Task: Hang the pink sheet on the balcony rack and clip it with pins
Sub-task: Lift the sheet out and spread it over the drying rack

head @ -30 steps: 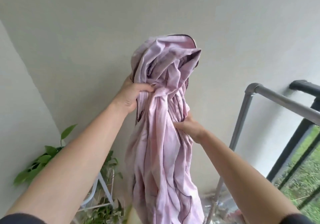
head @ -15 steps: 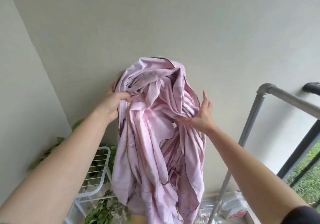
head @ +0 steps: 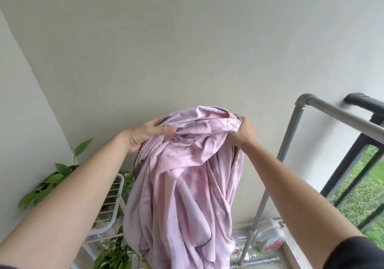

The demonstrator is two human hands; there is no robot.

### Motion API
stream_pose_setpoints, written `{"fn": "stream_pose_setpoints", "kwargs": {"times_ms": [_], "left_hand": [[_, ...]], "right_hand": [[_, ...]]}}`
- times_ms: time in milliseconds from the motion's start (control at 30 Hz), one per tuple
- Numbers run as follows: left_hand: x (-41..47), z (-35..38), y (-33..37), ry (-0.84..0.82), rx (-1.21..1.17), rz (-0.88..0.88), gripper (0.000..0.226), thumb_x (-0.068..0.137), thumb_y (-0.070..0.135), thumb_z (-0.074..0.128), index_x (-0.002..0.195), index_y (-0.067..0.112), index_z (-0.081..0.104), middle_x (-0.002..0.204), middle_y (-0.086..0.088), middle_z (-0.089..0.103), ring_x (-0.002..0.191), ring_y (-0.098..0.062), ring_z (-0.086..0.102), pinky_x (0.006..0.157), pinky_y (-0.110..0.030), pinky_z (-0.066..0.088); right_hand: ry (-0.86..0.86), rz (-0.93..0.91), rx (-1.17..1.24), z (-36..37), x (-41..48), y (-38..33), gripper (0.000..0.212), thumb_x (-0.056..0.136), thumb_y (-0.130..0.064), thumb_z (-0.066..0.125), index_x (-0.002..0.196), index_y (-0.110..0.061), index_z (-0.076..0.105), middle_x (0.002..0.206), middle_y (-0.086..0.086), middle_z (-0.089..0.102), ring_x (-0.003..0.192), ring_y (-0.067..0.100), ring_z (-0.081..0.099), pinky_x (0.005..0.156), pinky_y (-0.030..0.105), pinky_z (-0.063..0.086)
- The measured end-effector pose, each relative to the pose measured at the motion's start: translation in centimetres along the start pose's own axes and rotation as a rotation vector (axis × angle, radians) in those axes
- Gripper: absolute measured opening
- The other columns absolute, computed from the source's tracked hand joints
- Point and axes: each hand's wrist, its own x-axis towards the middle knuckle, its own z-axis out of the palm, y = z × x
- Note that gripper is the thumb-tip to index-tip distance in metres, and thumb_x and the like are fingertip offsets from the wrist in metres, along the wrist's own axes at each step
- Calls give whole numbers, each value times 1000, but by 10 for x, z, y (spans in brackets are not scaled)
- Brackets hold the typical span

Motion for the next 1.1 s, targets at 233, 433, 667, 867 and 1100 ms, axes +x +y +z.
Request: {"fn": "stream_pose_setpoints", "kwargs": {"times_ms": [233,433,667,867,1100], "left_hand": [[18,59,-52,-180,-11,-270,75,49,35,95,118,20,68,117,-6,70,110,-21,66,86,-31,54],[31,48,-58,170,328,-193,70,50,40,94,113,23,68,110,6,72,107,-14,66,89,-27,53],[48,11,-26,656,705,272,12,66,5,71,76,10,69,73,-5,65,77,-13,58,59,-28,40],[44,22,24,579,113,522,17,67,0,50,80,-11,51,77,-11,55,74,-15,49,62,-29,39],[37,-14,37,572,306,435,23,65,10,55,87,9,55,84,-3,60,78,-13,52,71,-31,42]], "right_hand": [[-4,-106,419,-7,9,-61,38,68,-20,63,91,10,60,85,26,67,80,16,53,72,45,52],[-45,-246,-2,-24,7,-45,22,68,-21,59,75,-3,49,67,8,49,68,14,44,58,33,34],[-600,-81,-187,-31,-6,-19,89,66,-30,92,143,-24,48,131,-5,66,122,13,60,109,30,43],[-940,36,122,6,-21,-24,61,70,-18,91,124,-30,64,120,-15,70,114,3,64,97,20,50],[-533,-143,-525,20,18,-33,45,79,-38,76,119,-22,66,116,0,69,106,22,64,82,23,52]]}}
